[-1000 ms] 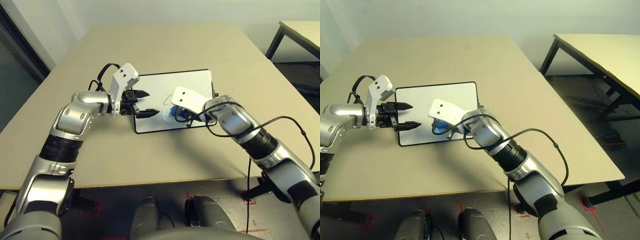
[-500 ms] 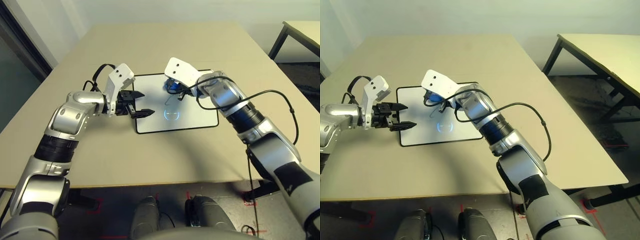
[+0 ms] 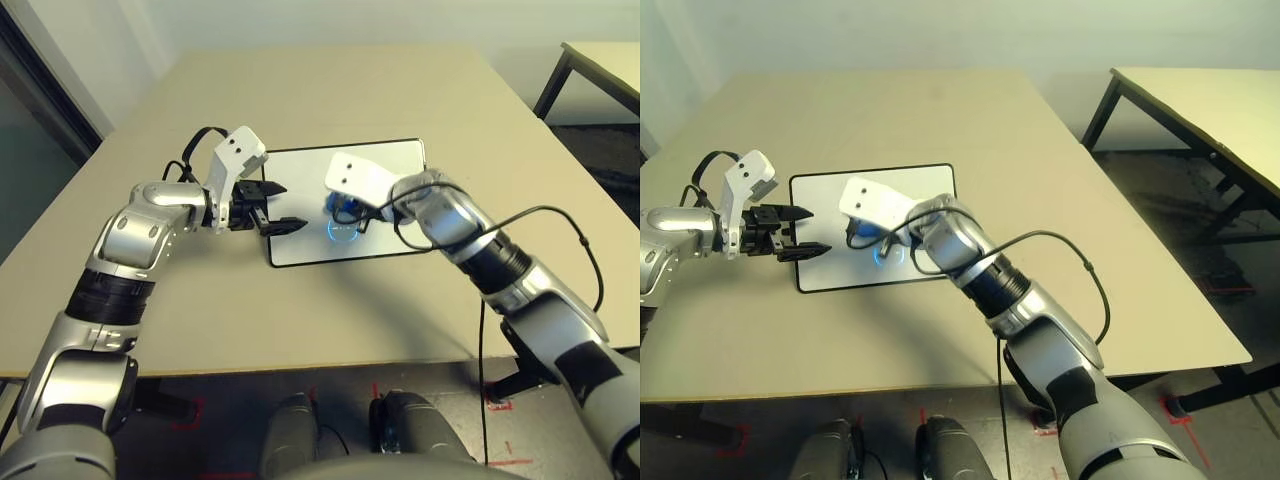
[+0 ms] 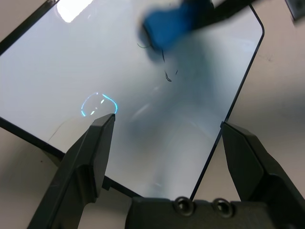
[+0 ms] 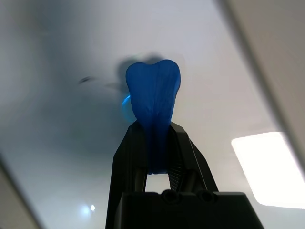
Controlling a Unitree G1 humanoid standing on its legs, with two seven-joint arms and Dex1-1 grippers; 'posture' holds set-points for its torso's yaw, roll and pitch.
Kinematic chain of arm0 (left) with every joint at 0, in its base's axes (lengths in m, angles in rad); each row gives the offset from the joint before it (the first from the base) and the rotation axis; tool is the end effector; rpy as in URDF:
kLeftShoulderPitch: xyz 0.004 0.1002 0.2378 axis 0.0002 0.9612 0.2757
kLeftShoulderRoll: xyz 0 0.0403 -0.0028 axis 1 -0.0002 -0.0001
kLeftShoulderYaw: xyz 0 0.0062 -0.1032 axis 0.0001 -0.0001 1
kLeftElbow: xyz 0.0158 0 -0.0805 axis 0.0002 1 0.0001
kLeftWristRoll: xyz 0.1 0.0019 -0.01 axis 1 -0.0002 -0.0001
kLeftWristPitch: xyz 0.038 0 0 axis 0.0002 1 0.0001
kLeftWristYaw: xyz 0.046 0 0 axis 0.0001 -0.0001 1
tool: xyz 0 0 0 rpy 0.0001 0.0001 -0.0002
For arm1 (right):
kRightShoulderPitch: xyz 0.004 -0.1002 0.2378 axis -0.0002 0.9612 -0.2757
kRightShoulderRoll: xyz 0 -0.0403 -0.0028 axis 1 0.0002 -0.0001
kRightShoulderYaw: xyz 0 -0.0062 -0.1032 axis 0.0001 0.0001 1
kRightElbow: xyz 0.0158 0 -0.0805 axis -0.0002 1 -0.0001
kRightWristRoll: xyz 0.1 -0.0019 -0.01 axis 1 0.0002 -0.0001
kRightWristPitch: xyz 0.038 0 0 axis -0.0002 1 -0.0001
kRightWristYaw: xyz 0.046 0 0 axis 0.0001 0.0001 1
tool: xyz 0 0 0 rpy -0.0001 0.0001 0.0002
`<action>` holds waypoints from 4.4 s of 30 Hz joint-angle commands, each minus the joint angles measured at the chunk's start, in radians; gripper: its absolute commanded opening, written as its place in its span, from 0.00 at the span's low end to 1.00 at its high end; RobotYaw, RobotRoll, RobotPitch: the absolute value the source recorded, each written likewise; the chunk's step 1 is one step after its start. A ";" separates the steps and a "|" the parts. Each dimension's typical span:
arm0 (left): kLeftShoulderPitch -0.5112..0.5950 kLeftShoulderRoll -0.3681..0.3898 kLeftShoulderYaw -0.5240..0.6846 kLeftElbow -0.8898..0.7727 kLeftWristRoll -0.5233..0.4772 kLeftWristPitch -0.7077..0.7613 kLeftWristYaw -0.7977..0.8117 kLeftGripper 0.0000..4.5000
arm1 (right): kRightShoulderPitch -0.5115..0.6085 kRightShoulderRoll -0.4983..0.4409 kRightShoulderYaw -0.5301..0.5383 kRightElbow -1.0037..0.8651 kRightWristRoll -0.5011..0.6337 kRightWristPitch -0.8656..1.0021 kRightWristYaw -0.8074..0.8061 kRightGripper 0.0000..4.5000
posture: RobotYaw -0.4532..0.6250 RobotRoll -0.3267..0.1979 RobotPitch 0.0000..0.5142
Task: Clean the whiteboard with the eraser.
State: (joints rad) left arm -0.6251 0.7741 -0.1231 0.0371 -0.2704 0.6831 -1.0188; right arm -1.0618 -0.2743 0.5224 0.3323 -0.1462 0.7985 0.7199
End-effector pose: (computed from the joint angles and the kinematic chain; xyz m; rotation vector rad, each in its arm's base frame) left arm 0.2865 0.2420 0.2015 0.4048 0.3805 -0.9165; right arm 0.3301 -0.0734 0.2128 -0.7959 0.3546 0.8162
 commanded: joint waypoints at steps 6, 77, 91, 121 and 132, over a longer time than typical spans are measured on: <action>0.002 0.009 0.004 -0.026 0.000 0.021 0.000 1.00 | 0.096 -0.020 0.062 -0.179 -0.009 0.072 0.067 0.13 | 0.41 0.62 0.10; -0.005 -0.009 -0.002 -0.002 0.006 0.003 0.004 1.00 | -0.080 -0.016 0.094 0.121 -0.162 -0.080 0.157 0.13 | 0.41 0.62 0.06; -0.009 -0.018 -0.011 0.002 0.006 0.000 0.003 1.00 | 0.013 -0.122 0.102 0.035 -0.190 -0.045 0.204 0.13 | 0.39 0.62 0.07; 0.018 -0.006 -0.001 0.000 0.004 0.008 0.006 1.00 | -0.090 0.090 0.091 0.148 -0.209 -0.113 0.188 0.13 | 0.37 0.62 0.13; 0.008 -0.009 -0.006 0.004 0.006 0.006 0.001 1.00 | -0.116 0.119 0.054 0.218 -0.211 -0.130 0.152 0.13 | 0.37 0.62 0.13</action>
State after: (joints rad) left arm -0.6134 0.7640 -0.1218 0.0401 -0.2701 0.6877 -1.0121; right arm -1.1568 -0.1641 0.6072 0.4930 -0.3587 0.6769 0.9094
